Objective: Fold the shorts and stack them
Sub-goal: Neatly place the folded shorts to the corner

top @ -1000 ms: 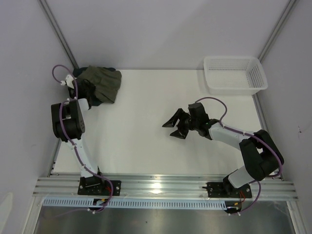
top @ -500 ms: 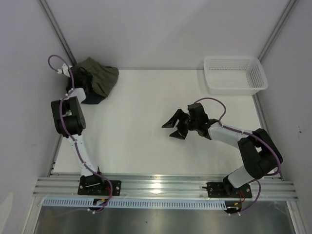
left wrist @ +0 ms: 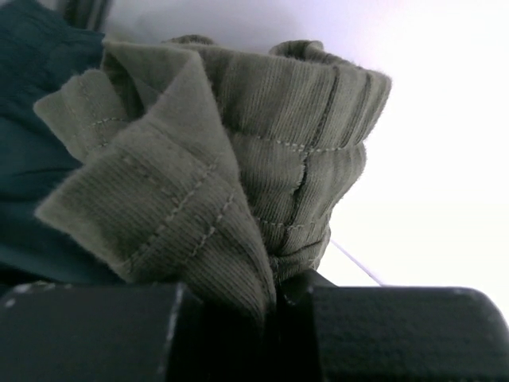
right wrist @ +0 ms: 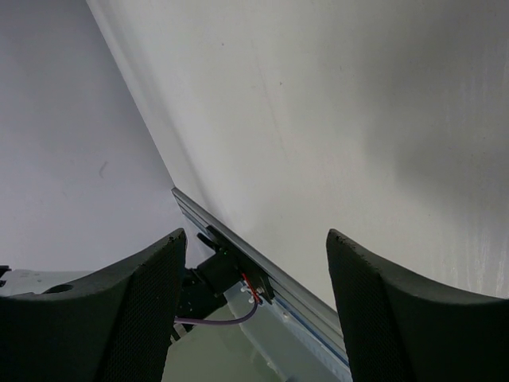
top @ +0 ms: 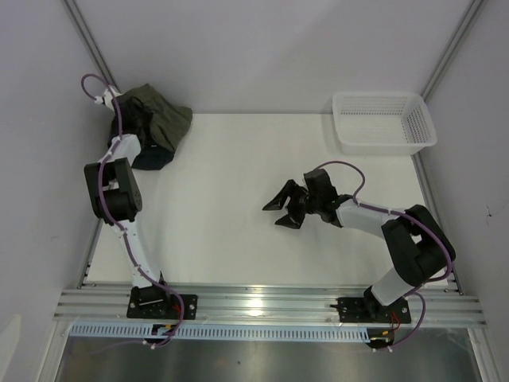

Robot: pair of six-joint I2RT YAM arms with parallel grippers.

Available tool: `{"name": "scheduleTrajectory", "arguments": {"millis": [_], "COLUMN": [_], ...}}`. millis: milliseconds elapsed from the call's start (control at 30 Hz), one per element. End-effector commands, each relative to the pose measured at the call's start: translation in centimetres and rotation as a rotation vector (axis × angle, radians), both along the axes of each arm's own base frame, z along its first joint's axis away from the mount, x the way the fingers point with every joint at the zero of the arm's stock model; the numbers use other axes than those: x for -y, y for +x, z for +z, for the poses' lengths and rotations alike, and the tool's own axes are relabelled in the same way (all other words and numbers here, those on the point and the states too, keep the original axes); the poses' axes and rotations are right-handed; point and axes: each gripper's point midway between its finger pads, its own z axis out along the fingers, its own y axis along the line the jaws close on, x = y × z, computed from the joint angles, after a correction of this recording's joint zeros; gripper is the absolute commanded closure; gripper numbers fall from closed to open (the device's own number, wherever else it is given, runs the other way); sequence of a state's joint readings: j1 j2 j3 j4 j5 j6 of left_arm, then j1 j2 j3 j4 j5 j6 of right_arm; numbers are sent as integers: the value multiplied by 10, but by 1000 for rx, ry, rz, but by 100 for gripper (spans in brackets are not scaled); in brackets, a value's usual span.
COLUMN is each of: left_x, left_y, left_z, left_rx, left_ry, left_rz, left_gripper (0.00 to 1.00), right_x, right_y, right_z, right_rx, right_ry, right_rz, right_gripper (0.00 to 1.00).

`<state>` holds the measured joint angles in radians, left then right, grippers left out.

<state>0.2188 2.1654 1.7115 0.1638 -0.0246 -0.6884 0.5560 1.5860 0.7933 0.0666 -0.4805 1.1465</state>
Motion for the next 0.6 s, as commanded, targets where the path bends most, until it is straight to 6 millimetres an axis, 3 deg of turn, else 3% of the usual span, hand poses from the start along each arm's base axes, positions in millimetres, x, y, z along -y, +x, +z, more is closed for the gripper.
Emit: {"name": "scheduleTrajectory", "arguments": {"millis": [0,167,200,267,300,367,500,533,567], "left_x": [-29,-40,-44,-43,-44,-44,-46,-43,-42], "left_y": [-12,-10,-6,-1,3,3,-11,-19,-19], "left_z": [101,109,120,115,129,133,99,61,61], "left_rx": [239,266,283,243,267,285,292,241,276], "left_ry": [67,48,55,60,66,58,-38,-78,-95], "left_rz": [76,79,79,71,70,71,102,113,117], "left_gripper": [100,100,100,100,100,100,98,98,97], "right_x": [-10,-11,-11,-12,-13,-13,-15,-15,-16], "right_y": [6,6,6,6,6,6,4,3,3], "right_z": [15,13,13,12,13,12,10,9,9], "right_rx": [40,36,34,33,34,32,28,26,26], "right_ry": [45,45,48,48,51,52,61,60,65], "right_rz": [20,22,24,23,24,23,27,28,28], "right_gripper": [27,27,27,27,27,27,27,27,27]}}
